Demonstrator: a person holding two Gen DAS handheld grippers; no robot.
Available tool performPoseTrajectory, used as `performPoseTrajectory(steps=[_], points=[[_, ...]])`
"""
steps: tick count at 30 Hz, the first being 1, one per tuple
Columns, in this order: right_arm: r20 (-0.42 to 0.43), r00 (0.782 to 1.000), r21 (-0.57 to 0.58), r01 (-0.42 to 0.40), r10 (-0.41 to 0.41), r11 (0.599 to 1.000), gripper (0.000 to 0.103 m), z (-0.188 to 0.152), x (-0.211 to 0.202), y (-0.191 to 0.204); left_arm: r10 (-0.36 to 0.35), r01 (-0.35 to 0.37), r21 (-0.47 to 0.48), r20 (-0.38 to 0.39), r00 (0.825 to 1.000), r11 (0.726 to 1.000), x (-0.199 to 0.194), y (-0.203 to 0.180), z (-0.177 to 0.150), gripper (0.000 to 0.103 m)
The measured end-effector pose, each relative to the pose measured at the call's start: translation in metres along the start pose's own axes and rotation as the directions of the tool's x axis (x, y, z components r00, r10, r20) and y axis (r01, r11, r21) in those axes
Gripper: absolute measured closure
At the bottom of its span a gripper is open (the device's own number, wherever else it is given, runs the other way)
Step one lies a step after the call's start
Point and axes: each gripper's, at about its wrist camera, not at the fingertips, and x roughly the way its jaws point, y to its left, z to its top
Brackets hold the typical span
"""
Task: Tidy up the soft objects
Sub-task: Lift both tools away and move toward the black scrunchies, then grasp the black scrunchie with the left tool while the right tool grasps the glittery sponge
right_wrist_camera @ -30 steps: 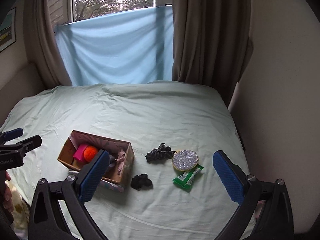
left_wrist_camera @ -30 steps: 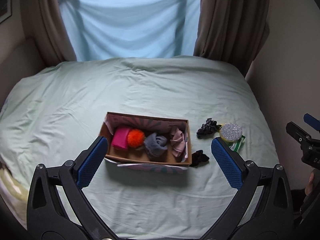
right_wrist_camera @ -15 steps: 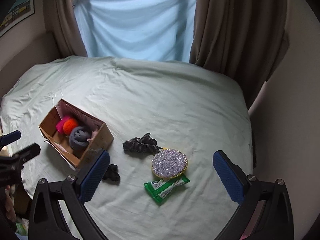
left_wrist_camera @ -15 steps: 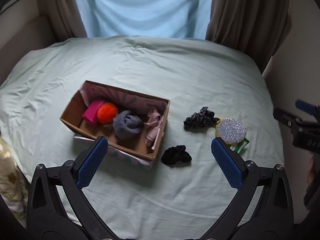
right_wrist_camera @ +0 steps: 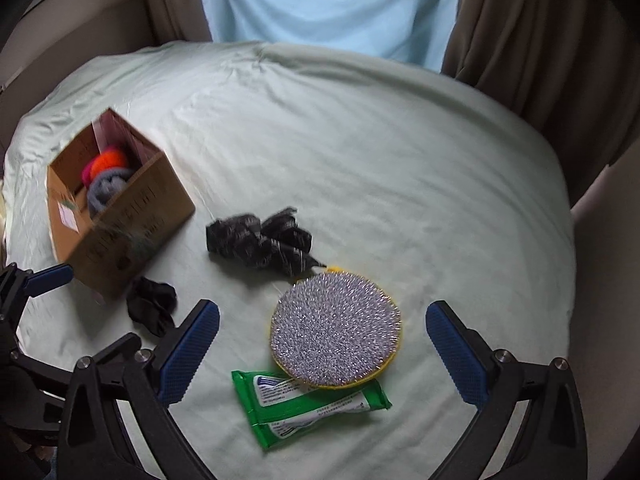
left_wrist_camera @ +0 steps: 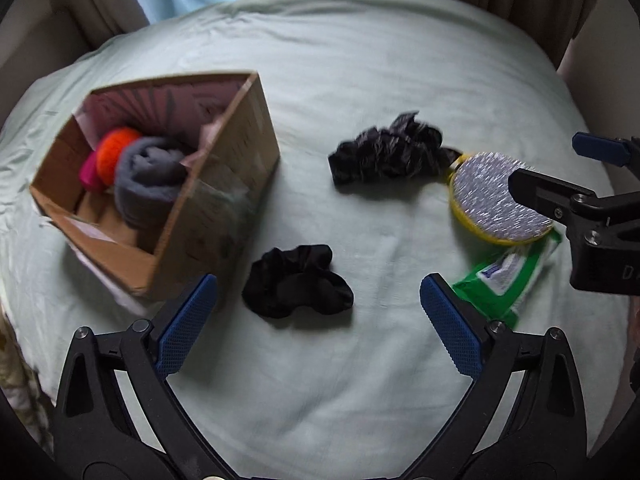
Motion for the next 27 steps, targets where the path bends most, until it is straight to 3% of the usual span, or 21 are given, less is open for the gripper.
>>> performPoseTrajectory(steps=[7, 11, 14, 19, 22, 25, 27], points=[[-0.038, 0.999, -0.08, 0.0, -0.003, 0.997, 0.0, -0.014, 0.049, -0.003, 0.058, -0.056, 0.043, -0.038, 0.998, 0.998, 0.053, -0.001, -0.006, 0.002], [-0.066, 0.998, -0.072, -0.027, 0.022, 0.997, 0.007, -0.015, 0.068, -0.009, 0.091, -0.087, 0.075, -0.05, 0.995, 0.993, 0.063, -0.009, -0.014, 0.002], [-0.082, 0.996, -0.069, -0.039, 0.034, 0.997, 0.014, -0.017, 0.08, -0.012, 0.06, -0.057, 0.044, -0.076, 0.995, 0.997, 0.07, -0.008, -0.018, 0.005], [-0.106, 0.993, -0.048, -0.061, 0.056, 0.997, 0.018, -0.02, 0.09, -0.017, 0.013, -0.018, -0.046, -0.098, 0.995, 0.999, 0.076, -0.001, -0.016, 0.011], [-0.118, 0.991, -0.046, -0.062, 0.056, 0.997, 0.023, -0.023, 0.091, -0.016, -0.046, 0.034, -0.111, -0.107, 0.993, 0.993, 0.077, 0.004, -0.016, 0.026], [-0.12, 0.992, -0.057, -0.054, 0.047, 0.997, 0.032, -0.026, 0.094, -0.016, -0.069, 0.058, -0.111, -0.099, 0.993, 0.992, 0.073, 0.004, -0.016, 0.052], [-0.118, 0.992, -0.058, -0.048, 0.041, 0.997, 0.044, -0.027, 0.091, -0.018, -0.085, 0.075, -0.096, -0.101, 0.991, 0.993, 0.07, 0.006, -0.015, 0.073]])
